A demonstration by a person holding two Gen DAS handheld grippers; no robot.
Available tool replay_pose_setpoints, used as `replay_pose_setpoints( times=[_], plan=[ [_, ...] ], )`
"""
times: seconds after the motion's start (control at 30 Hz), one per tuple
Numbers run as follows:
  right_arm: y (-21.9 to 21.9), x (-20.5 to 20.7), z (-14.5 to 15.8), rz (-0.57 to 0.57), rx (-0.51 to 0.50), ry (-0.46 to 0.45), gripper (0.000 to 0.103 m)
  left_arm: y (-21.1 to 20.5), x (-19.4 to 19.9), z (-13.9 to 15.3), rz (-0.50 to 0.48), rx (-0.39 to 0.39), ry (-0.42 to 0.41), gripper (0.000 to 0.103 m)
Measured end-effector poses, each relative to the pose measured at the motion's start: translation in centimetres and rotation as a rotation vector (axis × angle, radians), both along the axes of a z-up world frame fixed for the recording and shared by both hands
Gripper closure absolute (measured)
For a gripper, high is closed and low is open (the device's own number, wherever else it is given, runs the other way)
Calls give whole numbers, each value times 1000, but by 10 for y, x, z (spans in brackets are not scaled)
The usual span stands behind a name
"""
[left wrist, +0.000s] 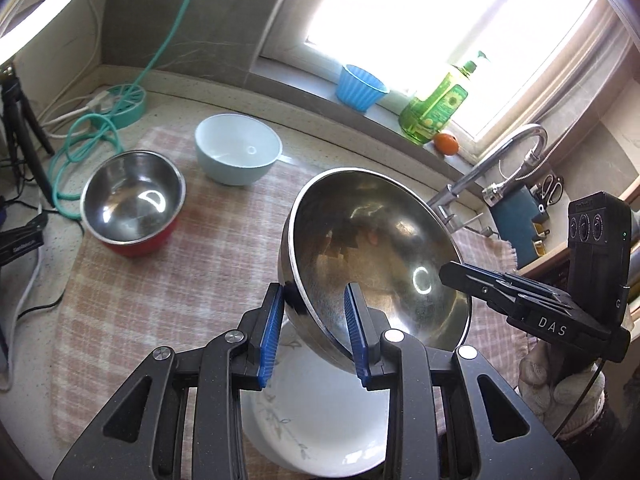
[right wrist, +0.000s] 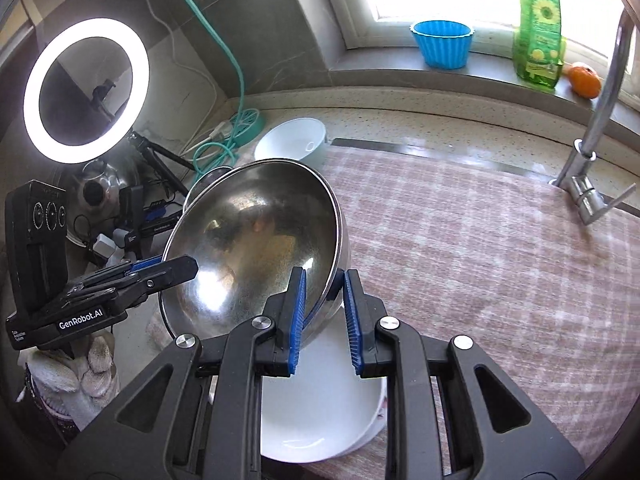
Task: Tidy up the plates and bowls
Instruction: 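Lift and carry the large steel bowl with the left gripper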
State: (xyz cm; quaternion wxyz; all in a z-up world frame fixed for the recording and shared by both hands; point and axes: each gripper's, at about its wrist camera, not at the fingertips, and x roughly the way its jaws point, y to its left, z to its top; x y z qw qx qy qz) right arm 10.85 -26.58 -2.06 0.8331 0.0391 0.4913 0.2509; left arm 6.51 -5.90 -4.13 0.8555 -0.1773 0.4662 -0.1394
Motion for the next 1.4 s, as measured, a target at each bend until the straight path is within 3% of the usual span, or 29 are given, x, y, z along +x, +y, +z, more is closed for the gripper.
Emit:
replay_pose_setpoints(
  times=[0.37,0.7,1.27,1.4],
  plan=[
    [-87,-2,-12,-149,-37,15,83,-83,25,-9,-154,23,14,75],
    [-151,-14,-48,-247,-64,80,83,-144,30,-33,-282,63,74,75],
    [-174,-17,-79,-249,-65,131,83,-168,20,-61,-340,103,163,75],
    [-176,-18,-83,-248,-49,148,79,-170,19,-62,-344,103,175,75]
  ],
)
